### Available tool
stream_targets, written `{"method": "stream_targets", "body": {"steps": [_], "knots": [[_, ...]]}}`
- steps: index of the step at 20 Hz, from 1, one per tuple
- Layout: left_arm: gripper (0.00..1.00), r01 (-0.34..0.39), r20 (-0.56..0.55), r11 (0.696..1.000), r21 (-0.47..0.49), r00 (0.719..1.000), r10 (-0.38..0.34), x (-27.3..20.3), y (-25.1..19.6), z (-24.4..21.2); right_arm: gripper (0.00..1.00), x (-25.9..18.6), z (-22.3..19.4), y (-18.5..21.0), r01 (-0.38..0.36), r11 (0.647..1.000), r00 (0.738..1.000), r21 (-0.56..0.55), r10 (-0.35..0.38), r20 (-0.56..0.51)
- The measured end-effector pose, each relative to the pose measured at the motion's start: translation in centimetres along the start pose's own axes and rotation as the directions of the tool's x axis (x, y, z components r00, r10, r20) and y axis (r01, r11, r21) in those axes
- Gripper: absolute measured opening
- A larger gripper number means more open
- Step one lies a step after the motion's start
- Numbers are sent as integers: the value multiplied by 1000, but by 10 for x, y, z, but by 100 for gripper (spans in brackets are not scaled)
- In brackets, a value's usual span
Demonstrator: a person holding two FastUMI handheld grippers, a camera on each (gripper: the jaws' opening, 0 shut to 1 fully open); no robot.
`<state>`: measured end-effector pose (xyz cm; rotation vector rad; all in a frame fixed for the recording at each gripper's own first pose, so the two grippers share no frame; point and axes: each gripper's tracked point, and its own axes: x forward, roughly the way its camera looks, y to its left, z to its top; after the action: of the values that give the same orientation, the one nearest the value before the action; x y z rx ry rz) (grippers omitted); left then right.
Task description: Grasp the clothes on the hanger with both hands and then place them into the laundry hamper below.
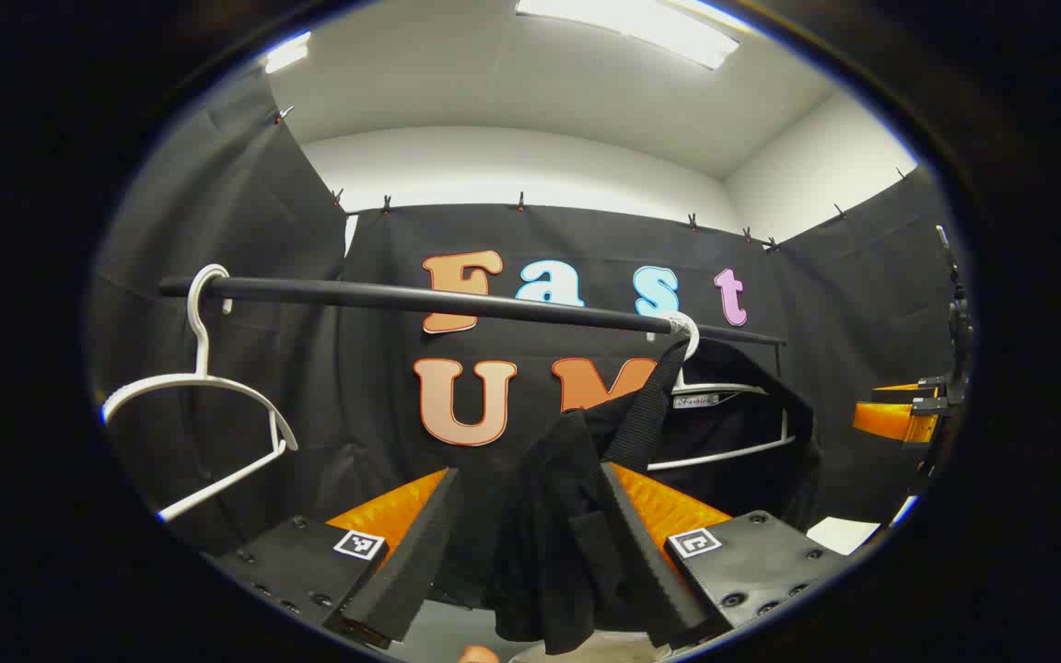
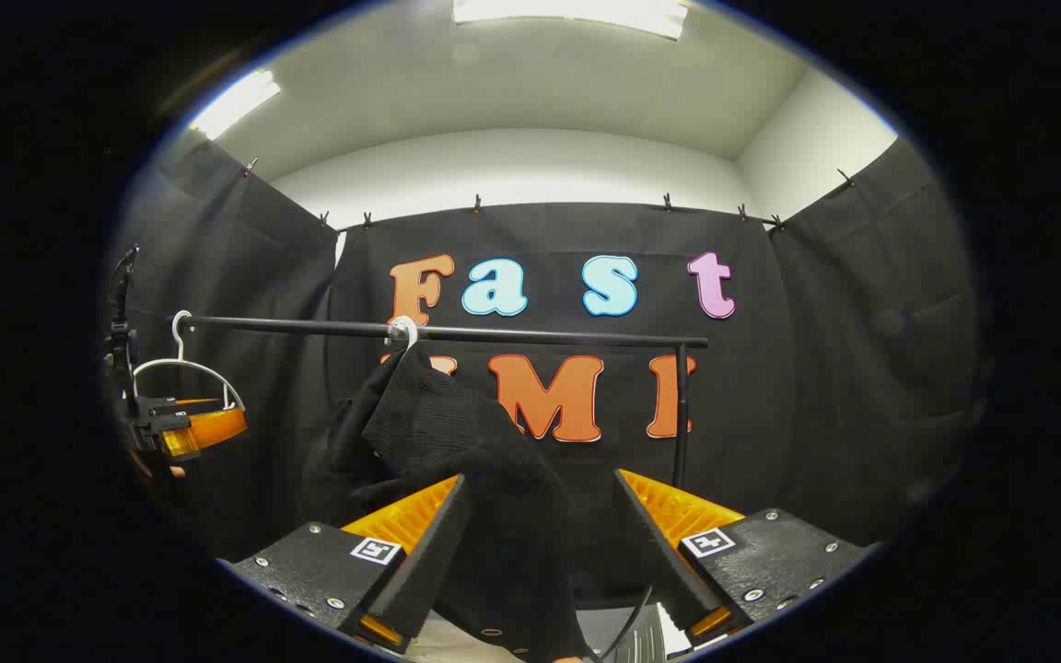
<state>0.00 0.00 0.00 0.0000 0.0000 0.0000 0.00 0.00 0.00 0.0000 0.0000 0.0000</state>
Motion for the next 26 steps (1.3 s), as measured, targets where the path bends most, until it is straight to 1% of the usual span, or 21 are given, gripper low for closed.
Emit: {"method": "stream_targets", "body": {"steps": [3, 4, 7, 8, 16, 17, 18, 19, 20, 25, 26], "knots": [[96, -15, 0, 1000, 14, 1000, 15, 2, 5, -1, 95, 0, 0, 1, 1, 1000, 1000, 2, -1, 0], [93, -18, -1, 1000, 22, 1000, 18, 2, 6, -1, 95, 1, 0, 2, 1, 1000, 1000, 3, -1, 0], [93, -11, 2, 1000, 28, 1000, 11, 0, 2, -2, 95, 2, 0, 2, 3, 1000, 1000, 3, -3, -1], [96, -9, 1, 1000, 28, 1000, 9, 0, 2, -3, 95, 1, -2, 3, 4, 1000, 1000, 3, -4, -4], [96, -6, -6, 1000, 22, 1000, 6, -3, 5, -5, 95, 2, -15, 10, -5, 1000, 1000, -14, 5, -24], [93, -4, -3, 1000, 20, 1000, 4, -3, 5, -4, 95, 3, -16, 13, -5, 1000, 1000, -17, 5, -23], [96, 0, -2, 1000, 17, 1000, 0, -3, 3, -4, 95, 3, -18, 15, -7, 1000, 1000, -22, 6, -24], [99, 3, -3, 1000, 14, 1000, -3, -2, 2, -5, 95, 2, -21, 17, -8, 999, 1000, -32, 7, -27], [96, 5, -5, 1000, 14, 1000, -5, -2, 1, -7, 95, 3, -25, 19, -9, 999, 1000, -42, 8, -29], [96, 15, -18, 1000, 20, 1000, -14, -1, -3, -12, 95, 13, -54, 36, -38, 998, 997, -57, 34, -63], [93, 15, -18, 1000, 22, 1000, -14, 0, -2, -13, 100, 16, -60, 41, -47, 998, 997, -51, 43, -70]]}}
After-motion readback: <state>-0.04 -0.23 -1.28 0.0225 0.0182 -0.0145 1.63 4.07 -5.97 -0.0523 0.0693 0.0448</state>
